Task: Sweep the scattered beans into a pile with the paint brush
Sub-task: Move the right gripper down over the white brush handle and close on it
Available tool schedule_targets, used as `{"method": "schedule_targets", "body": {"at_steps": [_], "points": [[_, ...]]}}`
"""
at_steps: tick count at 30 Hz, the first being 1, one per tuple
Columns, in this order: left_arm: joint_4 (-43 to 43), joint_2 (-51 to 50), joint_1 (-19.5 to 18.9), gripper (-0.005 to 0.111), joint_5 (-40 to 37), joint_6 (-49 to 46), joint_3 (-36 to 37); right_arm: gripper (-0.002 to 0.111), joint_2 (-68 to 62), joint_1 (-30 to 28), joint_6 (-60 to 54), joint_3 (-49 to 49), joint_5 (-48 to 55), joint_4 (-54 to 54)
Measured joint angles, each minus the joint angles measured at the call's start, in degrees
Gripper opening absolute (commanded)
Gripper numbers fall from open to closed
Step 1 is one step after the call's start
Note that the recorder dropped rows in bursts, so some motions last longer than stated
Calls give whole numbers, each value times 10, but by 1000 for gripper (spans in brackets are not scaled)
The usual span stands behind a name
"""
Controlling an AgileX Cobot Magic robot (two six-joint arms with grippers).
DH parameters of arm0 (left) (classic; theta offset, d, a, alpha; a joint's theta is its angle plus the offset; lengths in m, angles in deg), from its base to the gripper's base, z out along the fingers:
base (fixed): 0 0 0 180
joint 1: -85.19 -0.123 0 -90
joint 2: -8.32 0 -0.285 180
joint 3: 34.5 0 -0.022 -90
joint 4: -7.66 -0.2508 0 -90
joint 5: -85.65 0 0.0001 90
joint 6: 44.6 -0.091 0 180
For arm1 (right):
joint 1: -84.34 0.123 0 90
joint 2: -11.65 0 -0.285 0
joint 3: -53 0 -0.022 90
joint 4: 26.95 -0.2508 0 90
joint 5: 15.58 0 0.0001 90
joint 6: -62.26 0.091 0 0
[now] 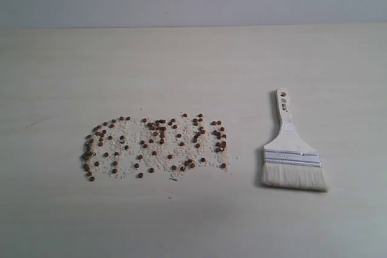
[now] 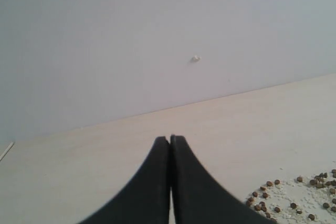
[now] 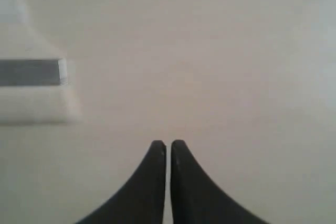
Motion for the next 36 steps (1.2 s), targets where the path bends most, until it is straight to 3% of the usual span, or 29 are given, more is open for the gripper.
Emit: {"method": "schedule_targets", "body": {"at_steps": [4,7,19,26,36], "points": [[0,0,0,0,0,0,0,6,-44,0,-130,-1,2,-196],[0,0,0,0,0,0,0,5,-56,0,-192,-17,-4,-278],[0,0,0,0,0,0,0,0,-152,0,-267,-1,-55,-353],[0,0,0,0,0,0,0,0,-202,40,-240,23,-148,-298],[0,0,0,0,0,0,0,0,-235,132,7,108,-178,-83]]}}
